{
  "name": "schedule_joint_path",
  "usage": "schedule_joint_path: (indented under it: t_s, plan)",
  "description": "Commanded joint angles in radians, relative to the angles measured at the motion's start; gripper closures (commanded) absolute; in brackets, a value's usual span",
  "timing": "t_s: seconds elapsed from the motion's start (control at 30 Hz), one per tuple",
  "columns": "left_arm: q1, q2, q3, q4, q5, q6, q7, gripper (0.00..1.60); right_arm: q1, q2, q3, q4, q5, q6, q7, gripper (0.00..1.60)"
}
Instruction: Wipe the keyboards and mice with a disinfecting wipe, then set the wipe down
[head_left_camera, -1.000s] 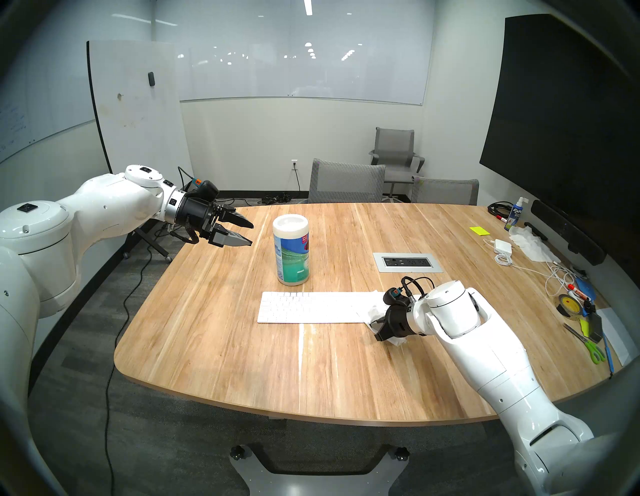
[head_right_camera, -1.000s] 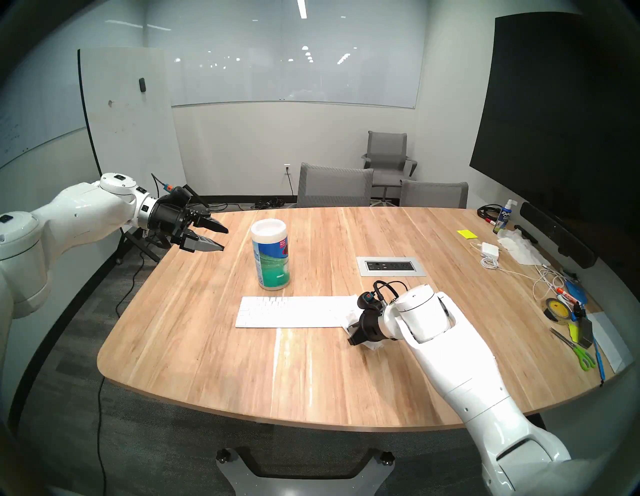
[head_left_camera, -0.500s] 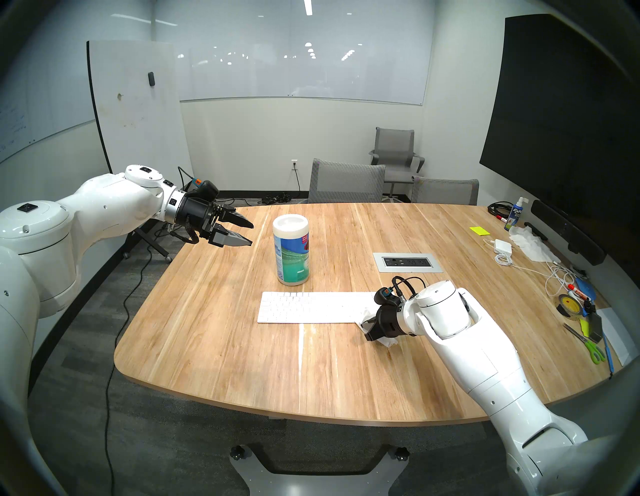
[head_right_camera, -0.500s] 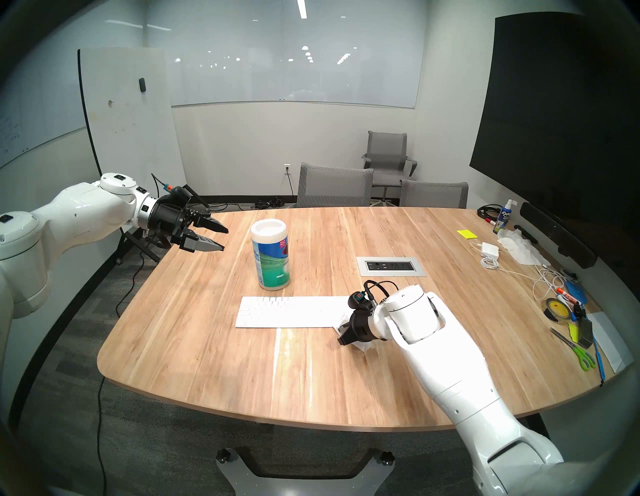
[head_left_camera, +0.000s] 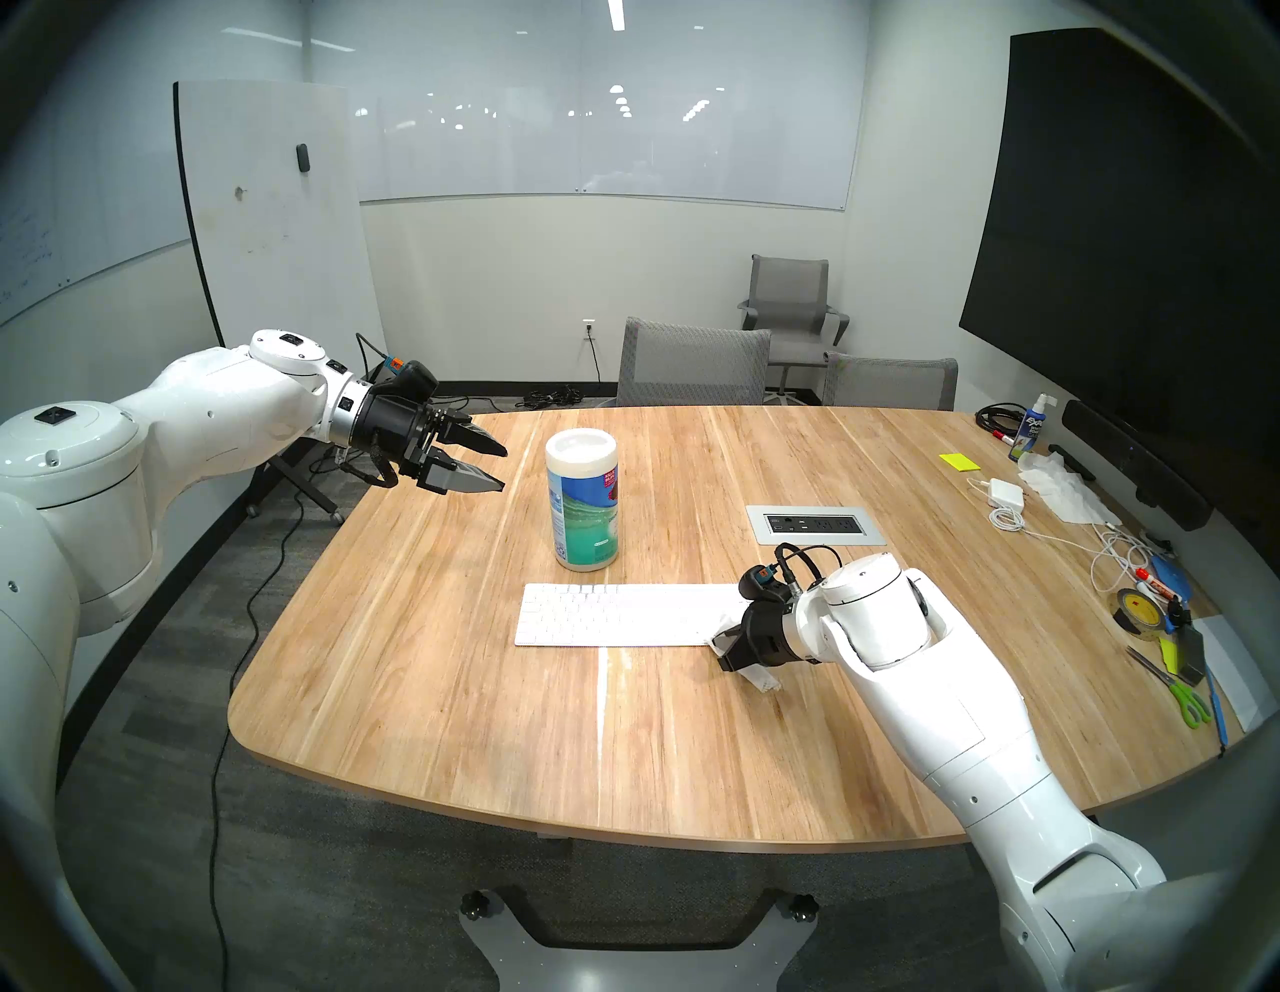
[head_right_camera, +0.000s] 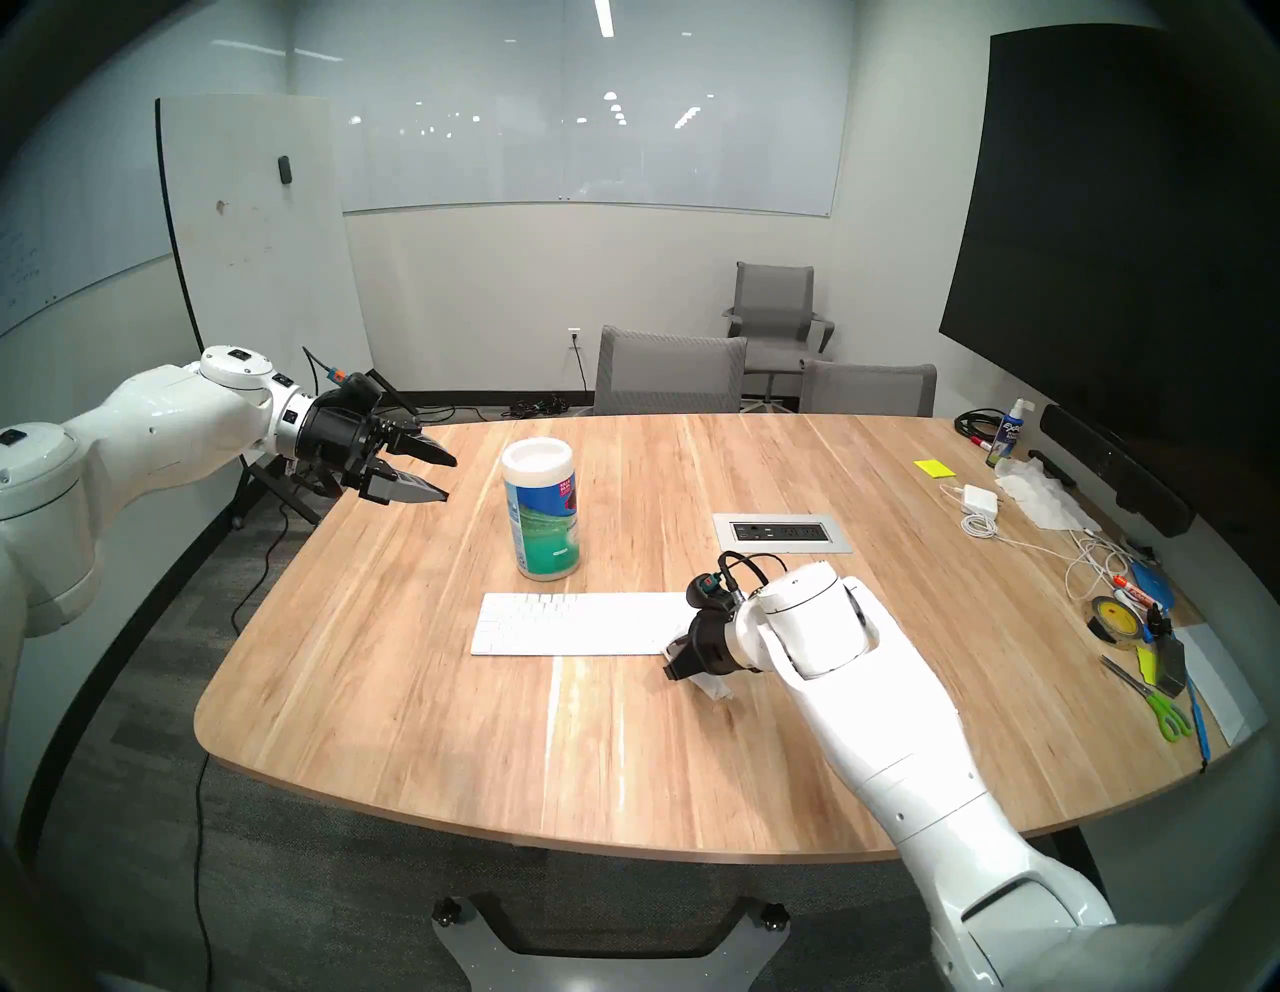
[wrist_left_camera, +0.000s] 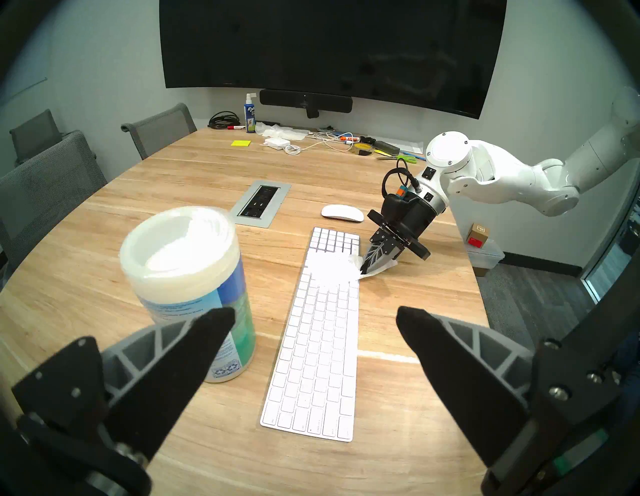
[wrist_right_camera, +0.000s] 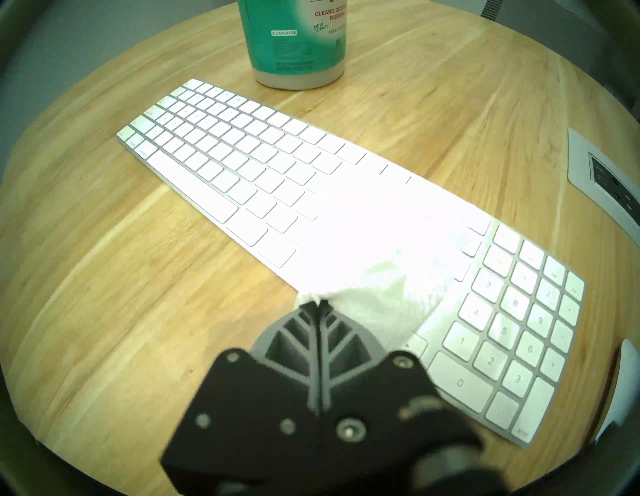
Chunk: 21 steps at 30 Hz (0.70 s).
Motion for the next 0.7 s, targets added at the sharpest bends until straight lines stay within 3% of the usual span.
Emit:
schedule_joint_path:
  t_s: [0.0,0.67]
  plan:
    - [-0.024,-0.001,-0.004,0.002,-0.010,0.001,0.001,0.00,0.020,-0.036,-0.021,-0.010,-0.005,-0.006,-0.013,1.60]
    - [-0.024,-0.001,-0.005,0.002,-0.009,0.001,0.001,0.00,0.095,-0.138,-0.062,0.077,-0.013,-0.009,-0.080,1.60]
